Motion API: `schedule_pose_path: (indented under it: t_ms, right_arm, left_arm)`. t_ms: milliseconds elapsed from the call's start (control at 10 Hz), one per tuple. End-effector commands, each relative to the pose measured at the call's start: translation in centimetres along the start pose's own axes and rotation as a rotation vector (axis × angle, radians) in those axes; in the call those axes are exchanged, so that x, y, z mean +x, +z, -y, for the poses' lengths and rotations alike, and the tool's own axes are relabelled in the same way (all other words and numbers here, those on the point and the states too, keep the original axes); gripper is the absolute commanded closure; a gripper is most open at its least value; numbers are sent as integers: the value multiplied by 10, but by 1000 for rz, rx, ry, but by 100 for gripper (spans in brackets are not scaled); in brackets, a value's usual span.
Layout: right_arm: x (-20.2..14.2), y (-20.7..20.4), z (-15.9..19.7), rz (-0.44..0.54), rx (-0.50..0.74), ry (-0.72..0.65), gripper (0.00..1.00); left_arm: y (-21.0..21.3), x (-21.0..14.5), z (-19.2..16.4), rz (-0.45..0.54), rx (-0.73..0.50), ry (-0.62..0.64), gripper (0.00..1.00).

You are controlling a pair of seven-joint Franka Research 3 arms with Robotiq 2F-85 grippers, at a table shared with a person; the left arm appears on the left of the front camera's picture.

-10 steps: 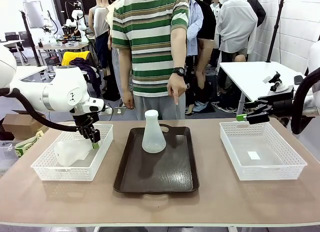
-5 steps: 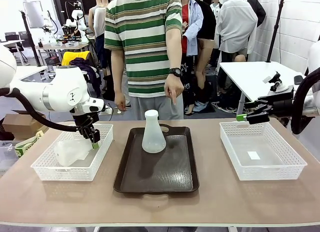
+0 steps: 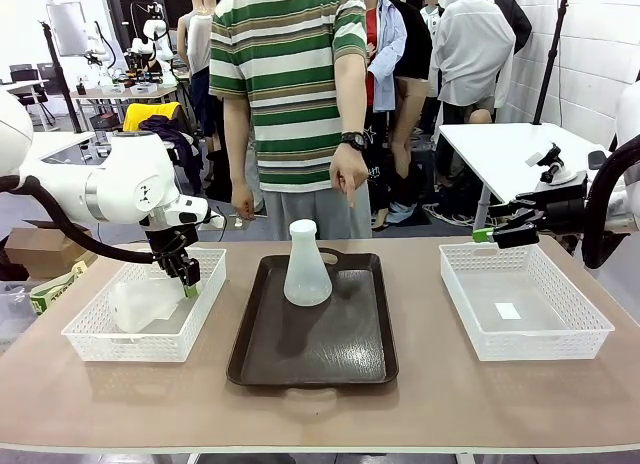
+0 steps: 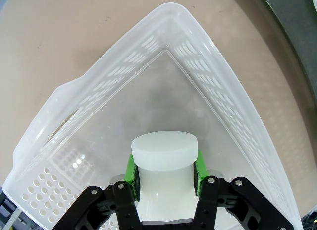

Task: Prepare the laboratory tools.
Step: Place the picked Big flask upright in the Handle tray as directed by the person.

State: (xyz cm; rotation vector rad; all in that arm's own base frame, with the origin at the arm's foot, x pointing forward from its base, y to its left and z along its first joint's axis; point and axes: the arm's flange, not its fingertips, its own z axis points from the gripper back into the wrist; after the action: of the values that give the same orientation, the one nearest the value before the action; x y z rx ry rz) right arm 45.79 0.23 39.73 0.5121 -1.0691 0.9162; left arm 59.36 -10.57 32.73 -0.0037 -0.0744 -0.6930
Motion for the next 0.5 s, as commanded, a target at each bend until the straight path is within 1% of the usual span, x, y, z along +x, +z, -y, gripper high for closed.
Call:
schedule_pose_path:
  t_ms: [0, 100, 300, 400]
  right_arm:
    - [0, 0, 0, -11, -9, 4, 0]
    - [0, 0, 0, -11, -9, 4, 0]
    - [0, 0, 0, -11, -9, 4, 0]
    - [0, 0, 0, -11, -9, 4, 0]
  left_arm:
    - [8, -2, 1, -8, 20, -4, 100]
    - [23, -5, 4, -8, 34, -3, 100]
    - [70, -12, 13, 54, 85, -21, 100]
    - [97, -18, 21, 108, 102, -48, 100]
